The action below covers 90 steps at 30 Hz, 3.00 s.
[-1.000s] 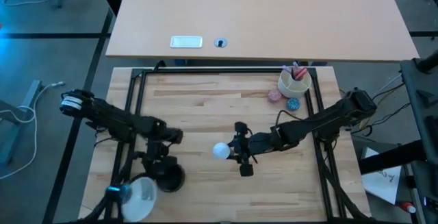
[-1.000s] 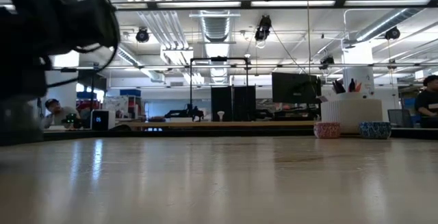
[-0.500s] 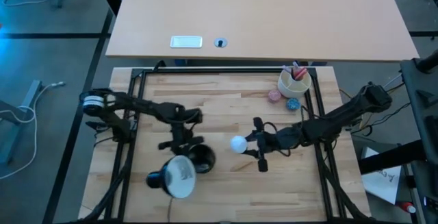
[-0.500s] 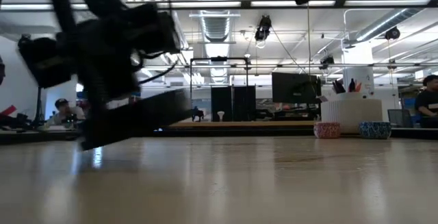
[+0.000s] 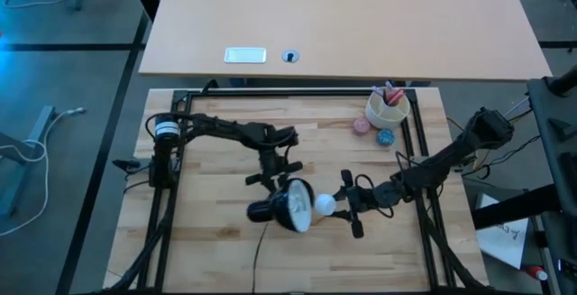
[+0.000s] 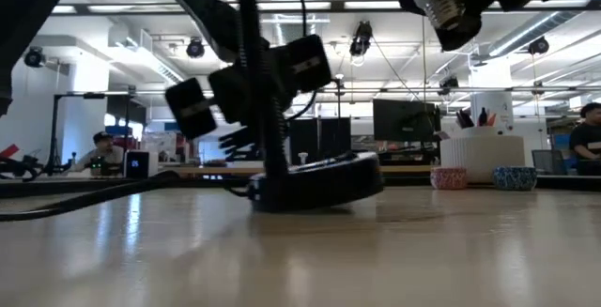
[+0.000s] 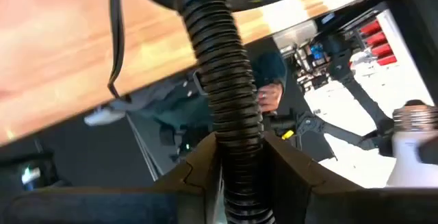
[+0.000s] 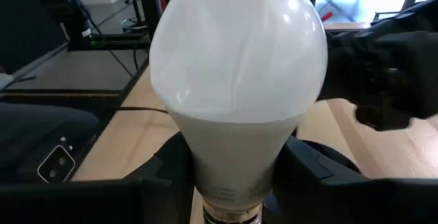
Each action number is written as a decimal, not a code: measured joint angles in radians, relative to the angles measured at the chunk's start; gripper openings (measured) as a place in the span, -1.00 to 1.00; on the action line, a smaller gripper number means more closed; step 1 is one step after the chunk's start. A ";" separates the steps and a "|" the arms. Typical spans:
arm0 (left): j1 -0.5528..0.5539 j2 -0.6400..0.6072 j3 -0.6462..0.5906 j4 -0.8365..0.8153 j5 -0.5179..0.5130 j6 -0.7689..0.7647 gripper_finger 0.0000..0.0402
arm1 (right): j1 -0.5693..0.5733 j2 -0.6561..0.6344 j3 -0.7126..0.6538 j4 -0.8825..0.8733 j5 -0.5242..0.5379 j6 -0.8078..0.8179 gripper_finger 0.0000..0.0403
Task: Screw lightbulb
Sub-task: Insert the lightbulb into the lamp
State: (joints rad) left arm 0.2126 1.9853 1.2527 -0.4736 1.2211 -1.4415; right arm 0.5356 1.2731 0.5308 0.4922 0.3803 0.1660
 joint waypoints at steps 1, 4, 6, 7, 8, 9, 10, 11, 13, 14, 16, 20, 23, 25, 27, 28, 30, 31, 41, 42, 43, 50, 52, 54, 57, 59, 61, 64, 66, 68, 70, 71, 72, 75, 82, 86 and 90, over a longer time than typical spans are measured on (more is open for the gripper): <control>0.002 0.005 0.015 -0.001 -0.009 0.005 -0.54 | 0.011 -0.001 -0.003 0.005 0.018 0.003 -0.33; 0.002 0.006 0.035 -0.001 -0.026 0.033 -0.48 | 0.041 -0.002 -0.009 0.012 0.047 0.002 -0.34; -0.004 0.000 0.036 -0.014 -0.035 0.073 -0.44 | 0.058 -0.002 -0.008 0.014 0.049 0.001 -0.34; -0.008 -0.007 0.036 -0.028 -0.037 0.095 -0.43 | 0.064 -0.002 -0.007 0.014 0.049 0.001 -0.33; -0.013 -0.014 0.035 -0.043 -0.044 0.121 -0.42 | 0.070 -0.002 -0.005 0.014 0.049 0.001 -0.33; -0.017 -0.022 0.034 -0.061 -0.052 0.149 -0.41 | 0.073 -0.002 -0.004 0.015 0.049 0.001 -0.32; -0.021 -0.030 0.033 -0.084 -0.056 0.178 -0.39 | 0.076 -0.002 -0.003 0.015 0.049 0.001 -0.31; -0.023 -0.038 0.030 -0.108 -0.058 0.208 -0.38 | 0.076 -0.002 -0.003 0.015 0.049 0.001 -0.31; -0.023 -0.048 0.030 -0.157 -0.064 0.264 -0.34 | 0.075 -0.002 -0.003 0.015 0.050 0.005 -0.32; -0.021 -0.052 0.030 -0.176 -0.077 0.288 -0.32 | 0.074 -0.002 -0.003 0.016 0.050 0.008 -0.33; -0.009 -0.054 0.030 -0.187 -0.096 0.324 -0.29 | 0.073 -0.002 -0.003 0.018 0.057 0.011 -0.34; 0.023 -0.053 0.030 -0.187 -0.138 0.380 -0.22 | 0.073 -0.002 -0.002 0.021 0.067 0.046 -0.32; 0.042 -0.051 0.027 -0.197 -0.176 0.431 -0.20 | 0.073 0.000 -0.002 0.021 0.067 0.064 -0.31; 0.041 -0.055 0.027 -0.197 -0.227 0.487 -0.19 | 0.074 0.005 -0.002 0.021 0.067 0.072 -0.33; 0.044 -0.056 0.025 -0.218 -0.287 0.538 -0.19 | 0.075 0.006 -0.002 0.014 0.067 0.073 -0.34; 0.044 -0.056 0.022 -0.234 -0.308 0.559 -0.19 | 0.075 0.006 -0.002 0.014 0.067 0.075 -0.34; 0.042 -0.056 0.022 -0.257 -0.327 0.598 -0.19 | 0.075 0.006 -0.002 0.011 0.067 0.087 -0.32; 0.039 -0.056 0.022 -0.271 -0.332 0.615 -0.19 | 0.075 0.006 -0.002 0.009 0.067 0.087 -0.31; 0.031 -0.128 0.086 -0.403 -0.410 0.704 -0.19 | 0.073 0.006 0.000 0.006 0.073 0.094 -0.32; 0.024 -0.154 0.099 -0.430 -0.435 0.708 -0.19 | 0.073 0.006 0.000 0.007 0.074 0.094 -0.31; 0.013 -0.179 0.112 -0.461 -0.468 0.707 -0.19 | 0.073 0.006 0.000 0.006 0.075 0.094 -0.31; -0.208 -0.430 0.128 -0.599 -0.801 0.666 -0.19 | 0.073 0.006 0.000 0.007 0.076 0.085 -0.34; -0.324 -0.502 0.106 -0.603 -0.941 0.658 -0.19 | 0.073 0.006 0.000 0.007 0.079 0.081 -0.33; -0.460 -0.560 0.084 -0.597 -1.077 0.662 -0.19 | 0.073 0.006 0.001 0.006 0.092 0.078 -0.31; -0.674 -0.621 0.033 -0.551 -1.260 0.686 -0.19 | 0.073 0.006 0.001 0.013 0.094 0.077 -0.32; -0.791 -0.642 0.001 -0.510 -1.392 0.701 -0.19 | 0.067 0.006 0.001 0.021 0.094 0.073 -0.34; -0.881 -0.647 -0.032 -0.488 -1.515 0.680 -0.19 | 0.056 0.006 0.001 0.021 0.109 0.094 -0.34; -0.967 -0.634 -0.074 -0.493 -1.610 0.639 -0.19 | 0.032 0.006 0.001 0.021 0.120 0.125 -0.32; -1.014 -0.610 -0.101 -0.484 -1.611 0.623 -0.19 | 0.015 0.006 0.001 0.021 0.120 0.151 -0.31; -1.049 -0.570 -0.124 -0.467 -1.590 0.601 -0.19 | 0.000 0.006 0.001 0.021 0.120 0.175 -0.33; -1.084 -0.518 -0.135 -0.438 -1.568 0.607 -0.19 | -0.014 0.006 0.001 0.020 0.120 0.199 -0.34; -1.103 -0.491 -0.136 -0.435 -1.569 0.617 -0.19 | -0.021 0.006 0.001 0.020 0.120 0.216 -0.34; -1.120 -0.463 -0.136 -0.434 -1.569 0.627 -0.19 | -0.027 0.006 0.001 0.020 0.120 0.233 -0.33; -1.164 -0.391 -0.134 -0.443 -1.570 0.623 -0.19 | -0.032 0.004 0.001 0.018 0.120 0.281 -0.31; -1.247 -0.290 -0.130 -0.330 -1.666 0.755 -0.13 | -0.032 0.004 0.001 0.004 0.111 0.398 -0.34; -1.253 -0.253 -0.146 -0.222 -1.739 0.893 0.00 | -0.032 0.004 0.001 0.004 0.112 0.437 -0.32; -1.253 -0.245 -0.177 -0.189 -1.839 0.945 0.17 | -0.032 0.004 0.001 0.004 0.115 0.468 -0.34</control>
State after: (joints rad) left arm -1.0409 1.7405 1.0758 -0.6625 -0.6182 -0.4966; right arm 0.5034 1.2770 0.5316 0.4961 0.4949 0.6336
